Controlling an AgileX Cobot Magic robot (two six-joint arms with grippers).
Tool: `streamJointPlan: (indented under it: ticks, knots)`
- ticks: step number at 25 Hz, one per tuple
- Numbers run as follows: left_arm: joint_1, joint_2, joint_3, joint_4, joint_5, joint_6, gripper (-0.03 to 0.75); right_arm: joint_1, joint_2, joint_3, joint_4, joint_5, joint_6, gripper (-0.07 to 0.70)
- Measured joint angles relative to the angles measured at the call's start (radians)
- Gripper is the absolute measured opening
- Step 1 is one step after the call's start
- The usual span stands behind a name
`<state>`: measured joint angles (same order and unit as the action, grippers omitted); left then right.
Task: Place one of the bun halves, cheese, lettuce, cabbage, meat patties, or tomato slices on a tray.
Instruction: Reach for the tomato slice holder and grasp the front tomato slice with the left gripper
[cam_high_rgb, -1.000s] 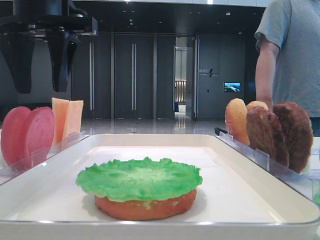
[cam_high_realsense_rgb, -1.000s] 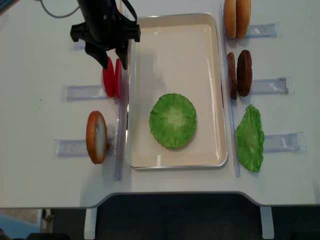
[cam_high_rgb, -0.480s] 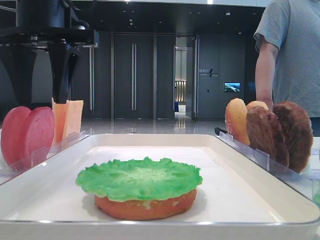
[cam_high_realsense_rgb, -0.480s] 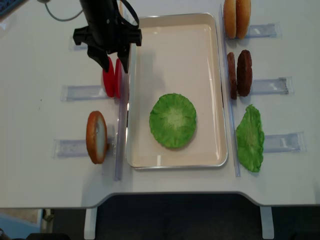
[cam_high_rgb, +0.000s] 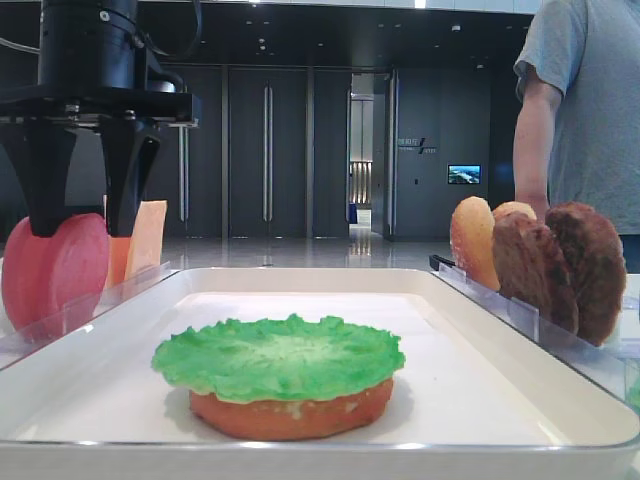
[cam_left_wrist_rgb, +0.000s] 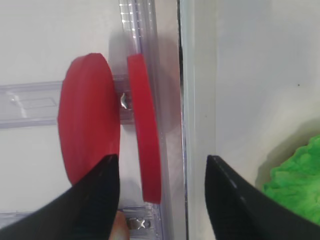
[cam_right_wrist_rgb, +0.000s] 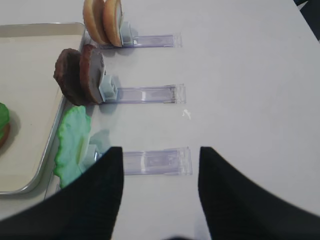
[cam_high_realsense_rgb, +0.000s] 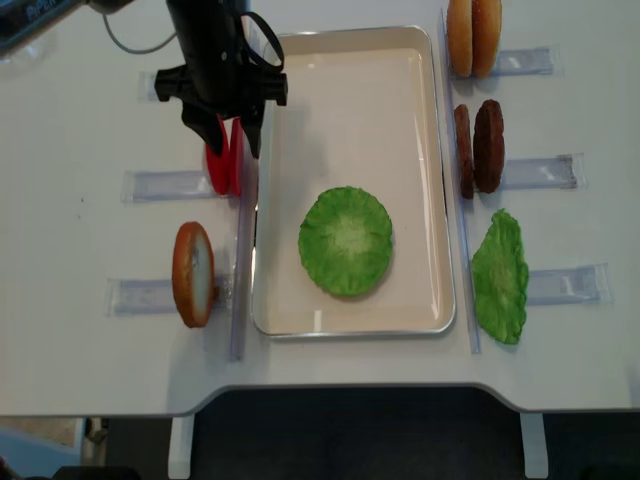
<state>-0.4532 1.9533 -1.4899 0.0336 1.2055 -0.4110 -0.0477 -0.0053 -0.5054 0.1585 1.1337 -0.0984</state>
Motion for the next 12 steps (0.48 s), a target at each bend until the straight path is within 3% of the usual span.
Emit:
streamJointPlan:
  ticks: [12]
  knots:
    - [0.000,0.001,0.000,0.019,-0.002,0.001,0.379,0.000,0.000,0.000,0.000,0.000,0.000,0.342]
